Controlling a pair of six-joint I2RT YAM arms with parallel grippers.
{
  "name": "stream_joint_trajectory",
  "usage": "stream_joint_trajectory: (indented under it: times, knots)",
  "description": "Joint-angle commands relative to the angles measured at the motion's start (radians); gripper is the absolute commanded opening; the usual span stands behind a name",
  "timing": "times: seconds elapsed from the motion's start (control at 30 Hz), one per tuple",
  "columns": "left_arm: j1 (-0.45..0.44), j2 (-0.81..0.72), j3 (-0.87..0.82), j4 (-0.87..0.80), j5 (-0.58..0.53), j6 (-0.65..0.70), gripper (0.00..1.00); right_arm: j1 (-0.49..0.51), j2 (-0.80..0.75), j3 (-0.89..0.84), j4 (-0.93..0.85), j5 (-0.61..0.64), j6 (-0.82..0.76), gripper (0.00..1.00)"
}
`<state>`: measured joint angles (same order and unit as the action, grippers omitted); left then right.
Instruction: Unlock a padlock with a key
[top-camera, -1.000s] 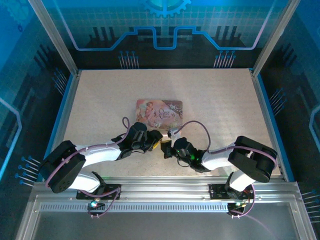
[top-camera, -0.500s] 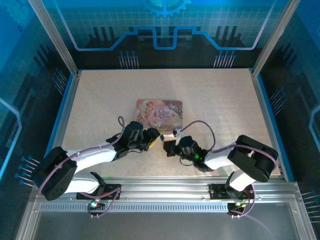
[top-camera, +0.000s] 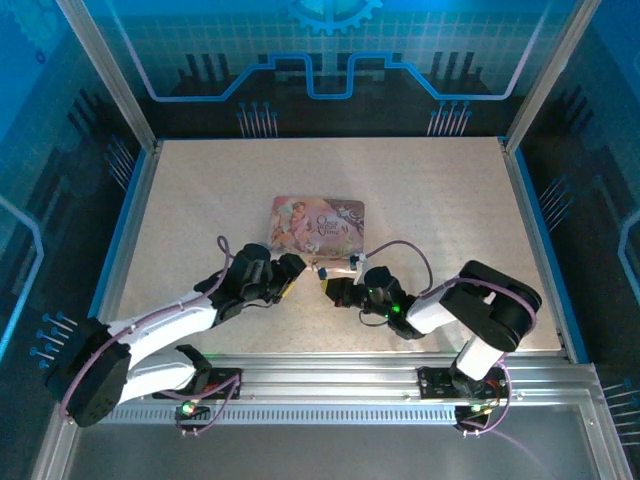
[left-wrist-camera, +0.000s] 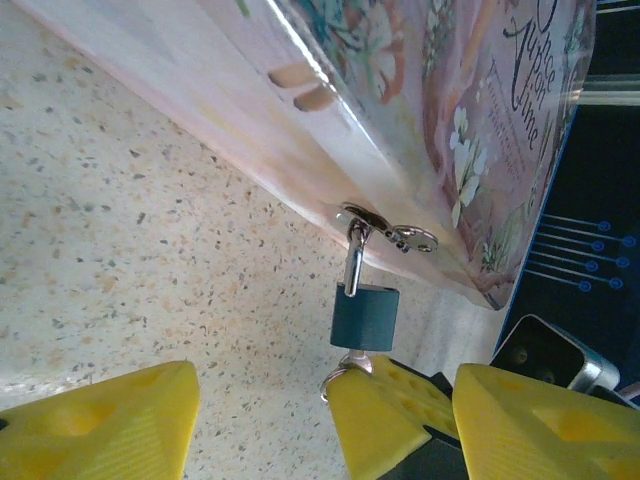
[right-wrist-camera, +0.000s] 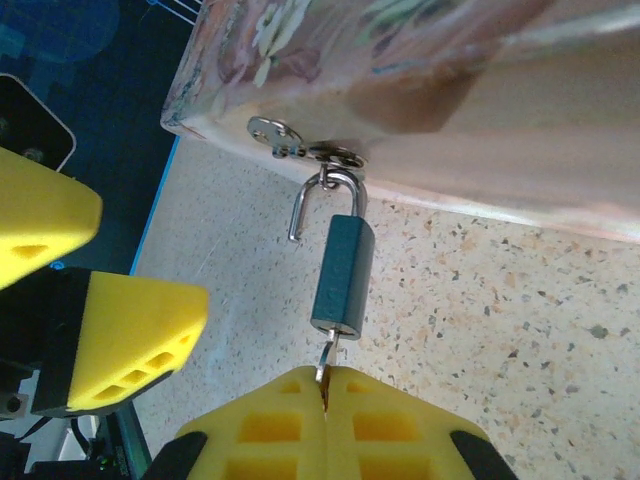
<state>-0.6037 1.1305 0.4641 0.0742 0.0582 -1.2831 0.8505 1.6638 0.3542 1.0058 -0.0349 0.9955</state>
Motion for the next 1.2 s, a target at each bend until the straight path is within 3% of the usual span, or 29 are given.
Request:
stream_joint_trajectory:
  times: [0.0, 0.47, 0.83, 1.03, 1.17]
  knots:
    - [0.023, -0.04, -0.009, -0.081, -0.026, 0.069, 0.7, -0.013, 0.024, -0.007, 0.024, -0.005, 0.034, 0.0]
    - [0.12, -0.159, -0.025, -0.216, -0.023, 0.18, 0.79, -0.015, -0.013, -0.003, -0.049, 0.015, 0.013, 0.15]
    - [0.252, -0.183, 0.086, -0.376, 0.039, 0.403, 0.87, -0.026, -0.185, 0.011, -0.27, 0.05, -0.088, 0.26]
    - [0.345, -0.165, 0.169, -0.431, 0.035, 0.526, 0.99, -0.047, -0.361, 0.017, -0.442, 0.071, -0.194, 0.4]
    - [0.42, -0.114, 0.216, -0.406, 0.063, 0.6, 0.99, -0.085, -0.441, 0.02, -0.503, 0.038, -0.234, 0.54]
